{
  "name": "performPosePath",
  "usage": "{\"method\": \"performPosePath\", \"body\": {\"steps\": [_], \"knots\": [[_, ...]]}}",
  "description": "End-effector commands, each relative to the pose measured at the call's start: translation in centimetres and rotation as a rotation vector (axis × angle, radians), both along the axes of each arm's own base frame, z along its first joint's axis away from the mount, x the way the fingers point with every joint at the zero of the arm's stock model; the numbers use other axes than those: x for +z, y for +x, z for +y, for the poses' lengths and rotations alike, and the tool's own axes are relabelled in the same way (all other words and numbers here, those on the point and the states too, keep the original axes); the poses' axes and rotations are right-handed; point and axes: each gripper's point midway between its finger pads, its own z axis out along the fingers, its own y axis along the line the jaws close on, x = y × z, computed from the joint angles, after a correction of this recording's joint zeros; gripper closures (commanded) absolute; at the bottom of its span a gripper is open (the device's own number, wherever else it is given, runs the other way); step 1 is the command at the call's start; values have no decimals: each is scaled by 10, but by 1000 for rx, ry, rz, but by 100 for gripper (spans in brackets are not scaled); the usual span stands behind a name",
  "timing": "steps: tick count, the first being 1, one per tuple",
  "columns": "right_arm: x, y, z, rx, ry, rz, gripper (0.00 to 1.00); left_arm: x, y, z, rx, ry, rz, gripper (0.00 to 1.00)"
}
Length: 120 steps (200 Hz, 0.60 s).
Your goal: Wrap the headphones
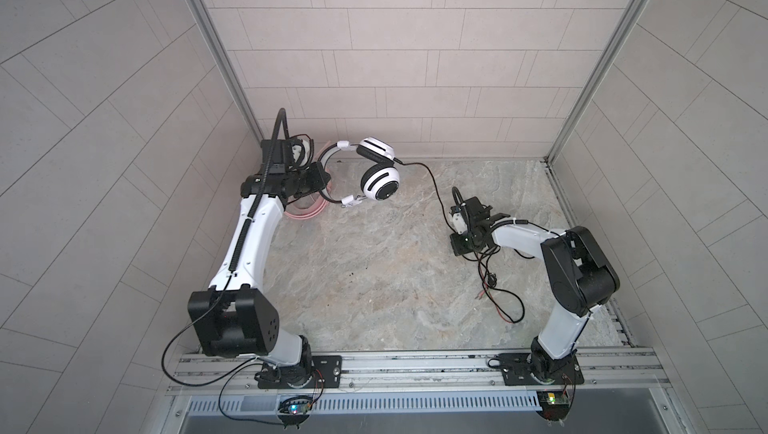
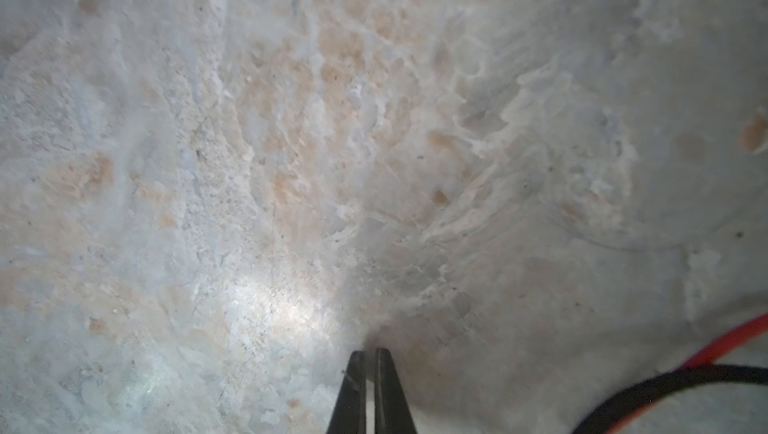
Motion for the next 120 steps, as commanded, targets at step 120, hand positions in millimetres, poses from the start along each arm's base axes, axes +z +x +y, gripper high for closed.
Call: {"method": "performPosePath", "body": {"steps": [120], "knots": [[69, -107, 74, 350, -175, -114, 99, 0, 33, 48, 487, -214, -35, 100]]}}
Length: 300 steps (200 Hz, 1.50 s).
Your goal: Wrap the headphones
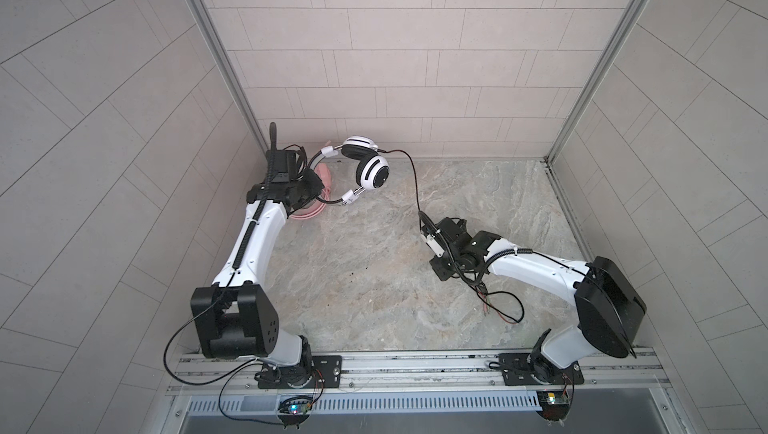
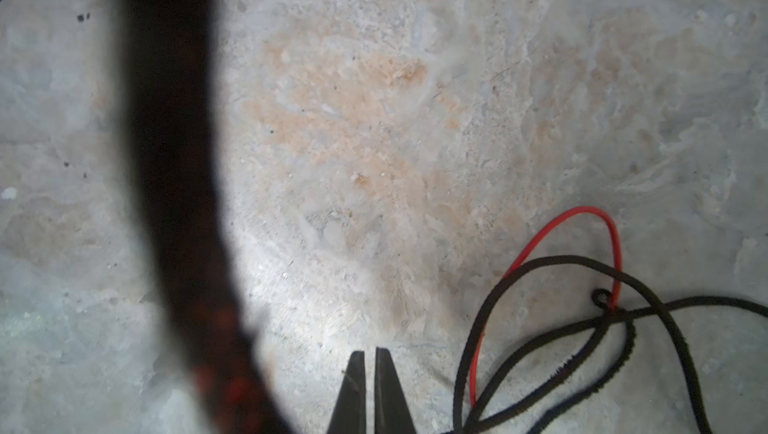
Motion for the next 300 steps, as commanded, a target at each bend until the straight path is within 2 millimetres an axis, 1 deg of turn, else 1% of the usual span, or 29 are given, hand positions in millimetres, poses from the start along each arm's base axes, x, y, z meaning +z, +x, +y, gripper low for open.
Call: {"method": "performPosePath", "body": {"steps": [1, 17, 28, 50, 68, 83, 103, 118, 131, 151, 161, 180, 198, 221, 235, 250, 271, 285, 300], "knots": [[11, -19, -2, 40, -63, -10, 99, 39, 26, 11, 150, -107, -157, 100], [16, -29, 9, 78, -67, -16, 99, 48, 34, 15, 185, -114, -177, 100], [17, -36, 17, 101, -67, -13, 100, 52, 41, 13, 189, -133, -188, 100], [21, -45, 37, 143, -58, -20, 100, 54, 51, -1, 150, -162, -184, 100], [24, -45, 46, 159, -68, -37, 100, 55, 51, -13, 108, -183, -180, 100], [26, -42, 48, 156, -71, -43, 100, 55, 47, -16, 98, -171, -182, 100], [31, -41, 47, 164, -78, -53, 100, 57, 39, -17, 76, -126, -194, 100], [36, -39, 42, 174, -110, -68, 100, 59, 34, -16, 59, -104, -194, 100], [42, -36, 33, 168, -157, -89, 100, 62, 29, -23, 8, -92, -201, 100], [47, -31, 17, 130, -222, -128, 100, 65, 23, -38, -104, -93, -207, 100], [46, -30, 12, 121, -236, -135, 100, 64, 19, -42, -125, -101, -201, 100], [37, -28, 6, 102, -260, -129, 100, 63, 15, -48, -156, -122, -201, 100], [30, -28, 9, 94, -258, -107, 100, 64, 12, -54, -208, -117, -210, 100], [28, -34, 27, 119, -203, -51, 100, 65, 9, -60, -229, -93, -205, 100], [34, -36, 39, 147, -188, -28, 100, 61, 7, -66, -248, -37, -185, 100], [45, -42, 57, 199, -151, 17, 100, 56, 5, -76, -289, 47, -167, 100], [67, -61, 85, 312, -40, 112, 100, 47, 4, -88, -339, 99, -122, 100], [90, -71, 102, 377, 44, 144, 100, 42, 4, -94, -367, 94, -111, 100], [116, -75, 114, 420, 111, 144, 100, 37, 4, -99, -389, 79, -98, 100]]}}
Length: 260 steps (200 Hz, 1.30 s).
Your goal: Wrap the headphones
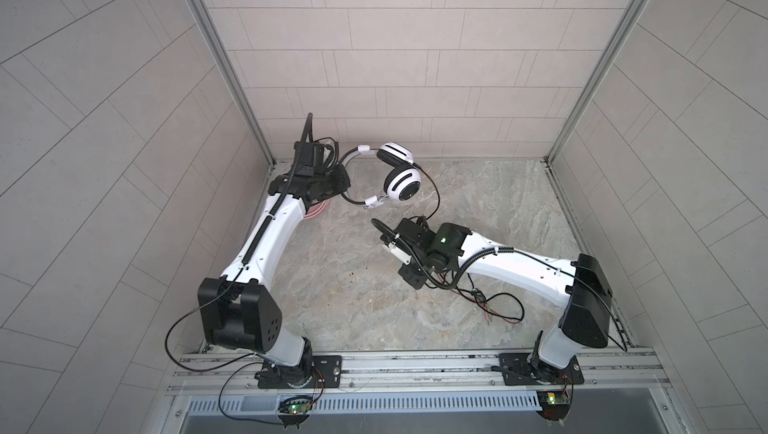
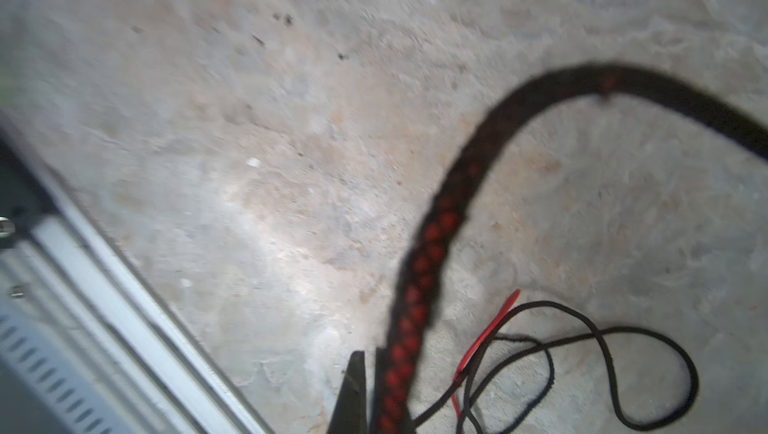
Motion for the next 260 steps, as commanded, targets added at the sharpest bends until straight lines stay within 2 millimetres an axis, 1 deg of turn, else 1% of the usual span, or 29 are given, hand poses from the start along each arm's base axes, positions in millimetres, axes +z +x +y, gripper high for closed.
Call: {"method": "performPosePath", "body": {"steps": [1, 10, 33, 66, 87, 109, 126, 135, 154, 200, 218, 232, 260], "knots": [[35, -29, 15, 130, 97, 102, 100, 17, 5, -4, -38, -6, -45, 100], [48, -30, 20, 150, 126, 97, 100, 15, 5, -7, -51, -17, -38, 100], [76, -22, 28, 176, 206, 49, 100, 14, 1, -19, -109, -26, -38, 100], [114, 5, 33, 128, 396, 47, 100, 10, -6, -32, -190, -45, -27, 100], [138, 27, 28, 74, 514, 41, 100, 9, -11, -41, -243, -59, -28, 100], [161, 51, 15, 12, 604, 21, 100, 5, -17, -49, -298, -57, -21, 100], [175, 63, 7, -11, 647, 20, 100, 2, -21, -55, -334, -48, -18, 100], [180, 68, 2, -20, 667, 21, 100, 1, -23, -58, -351, -45, -16, 100], [185, 75, -5, -35, 672, 12, 100, -1, -26, -63, -380, -37, -11, 100], [205, 81, -21, -58, 700, -32, 100, -8, -31, -63, -405, -7, 10, 100], [208, 85, -27, -68, 698, -44, 100, -7, -34, -67, -435, -3, -2, 100], [209, 90, -35, -86, 701, -53, 100, -6, -37, -68, -461, 8, -10, 100], [211, 97, -51, -122, 721, -39, 100, -5, -42, -65, -470, 37, -26, 100]]}}
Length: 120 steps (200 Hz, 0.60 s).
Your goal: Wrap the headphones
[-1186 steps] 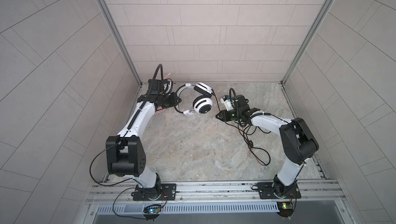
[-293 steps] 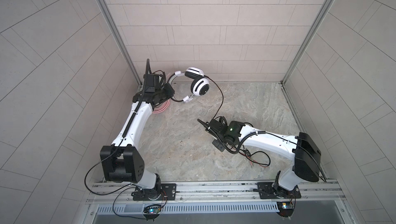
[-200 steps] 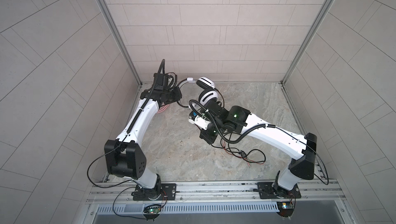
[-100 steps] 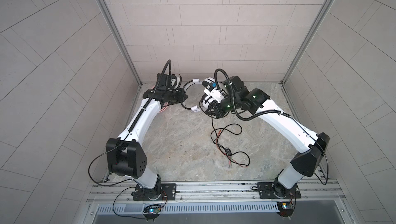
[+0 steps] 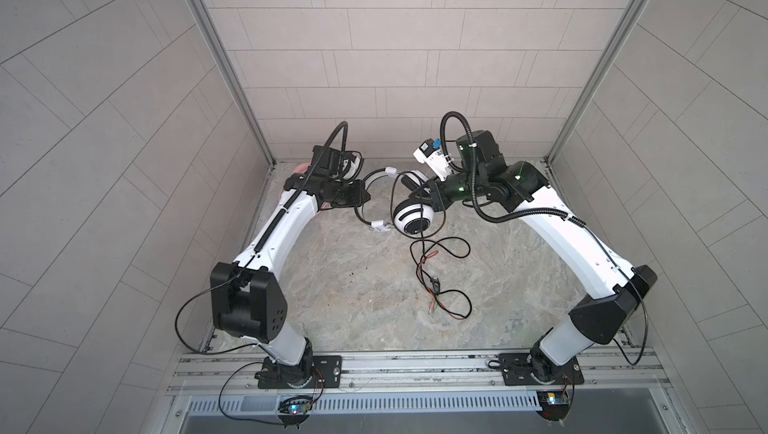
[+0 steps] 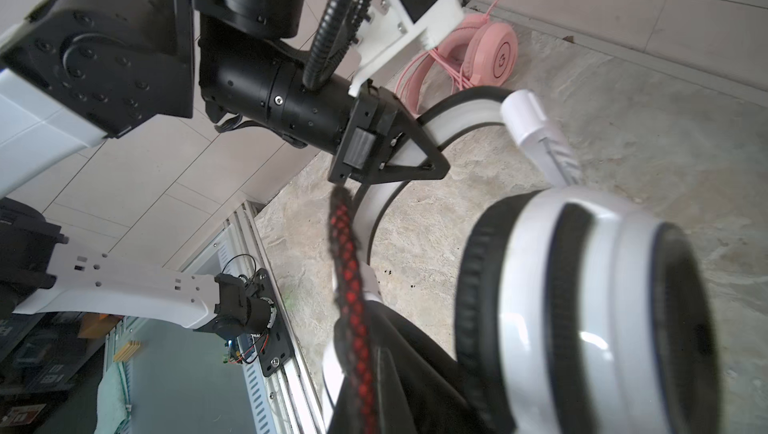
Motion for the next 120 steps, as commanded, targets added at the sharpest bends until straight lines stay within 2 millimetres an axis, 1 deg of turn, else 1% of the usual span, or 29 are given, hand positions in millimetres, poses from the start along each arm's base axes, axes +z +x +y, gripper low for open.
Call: {"method": "performPosePath", "body": {"steps": [1, 16, 37, 57, 77, 92, 102, 120], "knots": [[21, -3, -15, -9, 45, -31, 100, 28, -8, -8, -63, -36, -76, 100], [19, -5, -20, -5, 52, -14, 100, 30, -7, -5, -50, -23, -88, 100], [17, -7, -28, -18, 58, -3, 100, 37, -8, -4, -48, -22, -128, 100], [18, -5, -41, -34, 95, 24, 99, 44, -11, -4, -57, -24, -173, 100], [14, -2, -57, -74, 102, 47, 99, 53, -15, -3, -70, -23, -220, 100], [8, -5, -65, -82, 99, 85, 99, 56, -15, 1, -50, -4, -244, 100], [0, -8, -68, -89, 77, 111, 99, 58, -15, 4, -34, 1, -256, 100], [-11, -18, -73, -86, 41, 145, 98, 62, -16, 2, -40, -17, -267, 100]]}}
